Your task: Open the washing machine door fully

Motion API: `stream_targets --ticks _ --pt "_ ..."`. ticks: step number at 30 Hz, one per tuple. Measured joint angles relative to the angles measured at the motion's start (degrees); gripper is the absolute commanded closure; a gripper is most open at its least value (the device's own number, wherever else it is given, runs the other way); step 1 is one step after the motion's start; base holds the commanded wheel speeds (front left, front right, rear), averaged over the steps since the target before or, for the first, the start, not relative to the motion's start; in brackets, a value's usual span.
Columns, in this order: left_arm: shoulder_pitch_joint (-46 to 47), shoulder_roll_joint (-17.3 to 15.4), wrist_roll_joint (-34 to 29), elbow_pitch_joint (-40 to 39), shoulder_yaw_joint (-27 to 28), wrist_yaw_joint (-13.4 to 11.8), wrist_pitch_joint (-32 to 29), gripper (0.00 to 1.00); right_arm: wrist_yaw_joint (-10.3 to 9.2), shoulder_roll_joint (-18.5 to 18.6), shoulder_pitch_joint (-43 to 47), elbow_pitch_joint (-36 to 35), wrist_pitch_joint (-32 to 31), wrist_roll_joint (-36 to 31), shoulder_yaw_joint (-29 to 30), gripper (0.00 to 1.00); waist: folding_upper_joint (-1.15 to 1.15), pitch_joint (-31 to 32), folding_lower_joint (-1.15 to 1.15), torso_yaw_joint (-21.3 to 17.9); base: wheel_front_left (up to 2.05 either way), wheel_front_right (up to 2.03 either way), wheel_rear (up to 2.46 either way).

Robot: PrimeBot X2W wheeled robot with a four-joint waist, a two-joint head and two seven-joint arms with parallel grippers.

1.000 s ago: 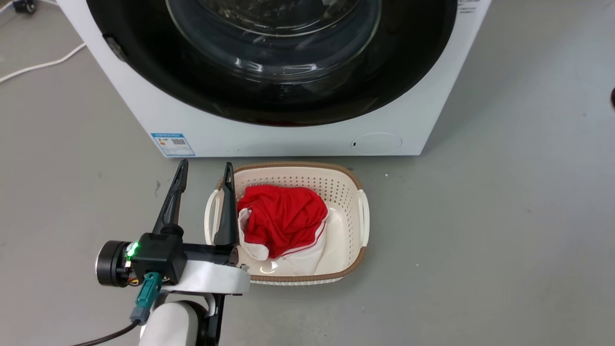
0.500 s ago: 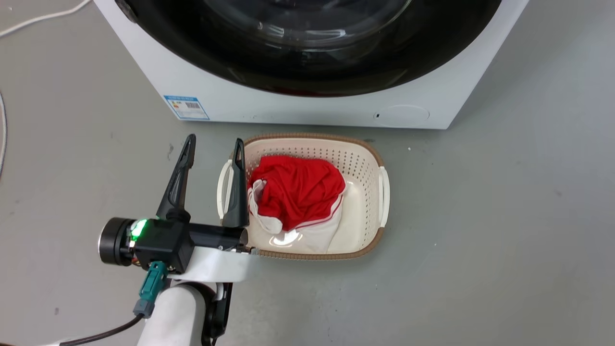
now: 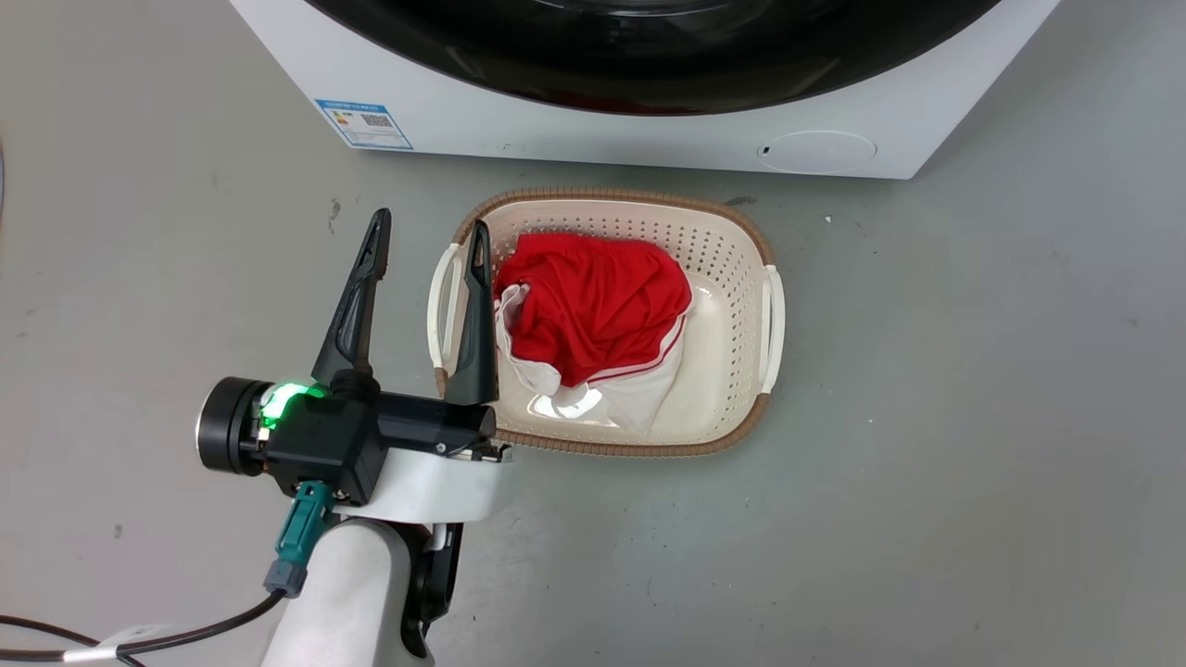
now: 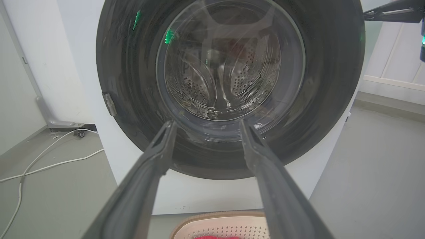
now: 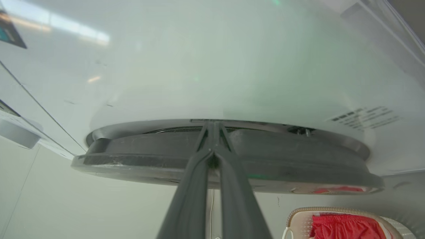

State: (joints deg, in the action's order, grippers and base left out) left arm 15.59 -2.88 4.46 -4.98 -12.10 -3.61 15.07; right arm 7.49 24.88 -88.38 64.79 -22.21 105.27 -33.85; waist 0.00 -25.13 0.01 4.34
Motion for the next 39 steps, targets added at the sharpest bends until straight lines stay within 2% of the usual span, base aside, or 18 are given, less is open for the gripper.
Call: stream_targets --ticks 17,26,39 --pt "1.1 0.0 -0.14 -0.23 -1.34 -0.68 0.0 0.0 0.0 0.01 -1.81 -1.12 -5.21 0.05 -0.92 1.0 0.0 -2.8 -0.01 1.35 0.0 0.0 0.0" --pt "1.14 0.0 0.26 -0.2 -1.87 -1.31 0.0 0.0 0.0 0.45 -1.21 -4.27 -11.32 1.4 -1.15 1.0 0.0 -3.31 -0.01 1.61 0.0 0.0 0.0" --pt "1.35 0.0 0.3 0.89 -1.51 -1.68 0.0 0.0 0.02 1.81 4.84 -9.49 -21.16 5.42 -1.9 1.0 0.0 -0.84 -0.01 0.14 0.0 0.0 0.0"
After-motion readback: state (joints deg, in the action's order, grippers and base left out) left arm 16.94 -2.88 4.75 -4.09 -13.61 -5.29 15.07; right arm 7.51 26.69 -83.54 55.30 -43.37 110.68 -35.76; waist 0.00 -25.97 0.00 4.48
